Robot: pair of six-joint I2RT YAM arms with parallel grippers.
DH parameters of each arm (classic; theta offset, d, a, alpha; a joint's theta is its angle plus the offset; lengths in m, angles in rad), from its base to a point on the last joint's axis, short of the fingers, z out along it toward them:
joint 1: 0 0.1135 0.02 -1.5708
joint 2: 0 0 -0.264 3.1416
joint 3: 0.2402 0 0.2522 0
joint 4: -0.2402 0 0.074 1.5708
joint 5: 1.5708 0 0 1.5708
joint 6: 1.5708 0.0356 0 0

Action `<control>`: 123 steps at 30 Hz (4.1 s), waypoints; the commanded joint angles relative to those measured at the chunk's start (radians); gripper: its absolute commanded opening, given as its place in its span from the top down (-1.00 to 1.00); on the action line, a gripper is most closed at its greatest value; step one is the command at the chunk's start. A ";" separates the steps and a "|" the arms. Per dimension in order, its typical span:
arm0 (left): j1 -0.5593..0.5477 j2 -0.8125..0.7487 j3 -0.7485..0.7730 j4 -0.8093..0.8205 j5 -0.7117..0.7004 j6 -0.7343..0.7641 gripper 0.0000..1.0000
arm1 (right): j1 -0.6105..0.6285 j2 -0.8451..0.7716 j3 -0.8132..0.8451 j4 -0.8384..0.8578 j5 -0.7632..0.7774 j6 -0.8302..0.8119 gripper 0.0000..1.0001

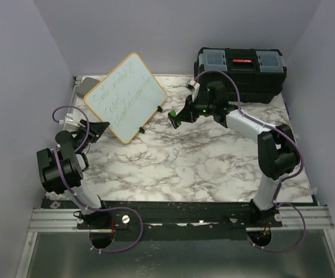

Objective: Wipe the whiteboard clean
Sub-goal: Move the whiteboard stand to the center of the board.

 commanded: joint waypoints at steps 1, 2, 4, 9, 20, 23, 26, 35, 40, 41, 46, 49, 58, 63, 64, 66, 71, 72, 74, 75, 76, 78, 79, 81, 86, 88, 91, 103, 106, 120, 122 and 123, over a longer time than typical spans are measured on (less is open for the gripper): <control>0.002 0.054 -0.061 0.338 -0.131 -0.127 0.05 | 0.006 -0.046 -0.031 0.025 -0.018 0.000 0.95; 0.001 0.069 -0.070 0.389 -0.149 -0.153 0.05 | 0.005 -0.048 -0.033 0.025 -0.017 0.000 0.95; 0.000 0.103 -0.086 0.489 -0.182 -0.193 0.05 | 0.004 -0.048 -0.035 0.025 -0.016 -0.002 0.95; -0.029 0.109 -0.086 0.488 -0.209 -0.152 0.05 | 0.005 -0.044 -0.031 0.028 -0.015 0.002 0.95; -0.092 0.171 -0.032 0.489 -0.218 -0.136 0.18 | 0.004 -0.054 -0.040 0.028 -0.006 -0.003 0.94; -0.103 0.174 -0.005 0.475 -0.199 -0.127 0.29 | 0.003 -0.056 -0.041 0.027 -0.006 -0.003 0.94; -0.106 0.178 0.004 0.453 -0.194 -0.123 0.60 | 0.004 -0.055 -0.041 0.028 -0.006 -0.003 0.94; -0.106 0.141 0.005 0.365 -0.111 -0.087 1.00 | 0.004 -0.063 -0.043 0.024 -0.001 -0.006 0.95; -0.106 0.088 0.006 0.268 -0.033 -0.044 1.00 | 0.003 -0.068 -0.041 0.023 -0.001 -0.006 0.95; -0.107 0.076 0.010 0.248 -0.015 -0.034 1.00 | 0.003 -0.068 -0.041 0.024 0.000 -0.006 0.95; -0.122 -0.009 0.004 0.056 0.028 0.070 1.00 | 0.002 -0.079 -0.041 0.024 -0.002 -0.008 0.94; -0.136 -0.033 -0.011 0.022 0.042 0.101 1.00 | -0.003 -0.083 -0.041 0.025 -0.007 -0.008 0.95; -0.244 -0.055 -0.054 0.022 0.028 0.130 1.00 | -0.014 -0.097 -0.046 0.025 -0.012 -0.010 0.95; -0.291 -0.068 -0.110 0.048 0.009 0.140 1.00 | -0.017 -0.099 -0.050 0.027 -0.017 -0.010 0.95; -0.296 -0.073 -0.118 0.050 0.009 0.144 1.00 | -0.018 -0.099 -0.050 0.027 -0.018 -0.010 0.94; -0.303 -0.089 -0.125 0.022 0.016 0.161 1.00 | -0.018 -0.101 -0.053 0.028 -0.018 -0.012 0.94; -0.344 -0.178 -0.100 -0.201 0.024 0.290 1.00 | -0.018 -0.105 -0.060 0.031 -0.018 -0.025 0.95; -0.357 -0.195 -0.093 -0.246 0.019 0.320 1.00 | -0.017 -0.104 -0.061 0.033 -0.019 -0.026 0.95; -0.377 -0.220 -0.086 -0.318 0.012 0.361 1.00 | -0.017 -0.102 -0.061 0.040 -0.022 -0.030 0.94; -0.385 -0.225 -0.087 -0.334 0.011 0.369 1.00 | -0.017 -0.101 -0.063 0.043 -0.023 -0.035 0.94; -0.392 -0.227 -0.090 -0.337 0.014 0.370 1.00 | -0.017 -0.100 -0.064 0.046 -0.024 -0.039 0.95; -0.403 -0.227 -0.098 -0.337 0.017 0.368 1.00 | -0.017 -0.095 -0.063 0.050 -0.028 -0.043 0.94; -0.410 -0.224 -0.102 -0.332 0.021 0.368 1.00 | -0.017 -0.094 -0.062 0.051 -0.030 -0.066 0.95; -0.424 -0.218 -0.109 -0.316 0.030 0.361 1.00 | -0.016 -0.091 -0.062 0.052 -0.038 -0.095 0.94; -0.464 -0.209 -0.110 -0.291 0.048 0.346 1.00 | 0.007 -0.085 -0.047 0.069 -0.024 -0.154 0.95; -0.473 -0.214 -0.108 -0.299 0.056 0.347 1.00 | 0.014 -0.077 -0.036 0.085 -0.023 -0.157 0.94; -0.474 -0.231 -0.115 -0.308 0.058 0.346 1.00 | 0.021 -0.066 -0.020 0.107 -0.018 -0.145 0.94; -0.510 -0.311 -0.143 -0.463 0.034 0.388 1.00 | 0.023 -0.073 -0.057 0.151 -0.019 -0.123 0.94; -0.526 -0.338 -0.160 -0.478 0.024 0.389 1.00 | 0.023 -0.078 -0.061 0.165 -0.019 -0.116 0.94; -0.555 -0.241 -0.056 -0.521 0.020 0.419 1.00 | 0.090 -0.110 -0.064 0.179 0.115 -0.144 0.94; -0.554 -0.241 -0.050 -0.514 0.013 0.406 0.85 | 0.107 -0.102 -0.046 0.172 0.156 -0.147 0.94; -0.555 -0.244 -0.052 -0.505 0.007 0.398 0.78 | 0.118 -0.097 -0.035 0.167 0.177 -0.151 0.94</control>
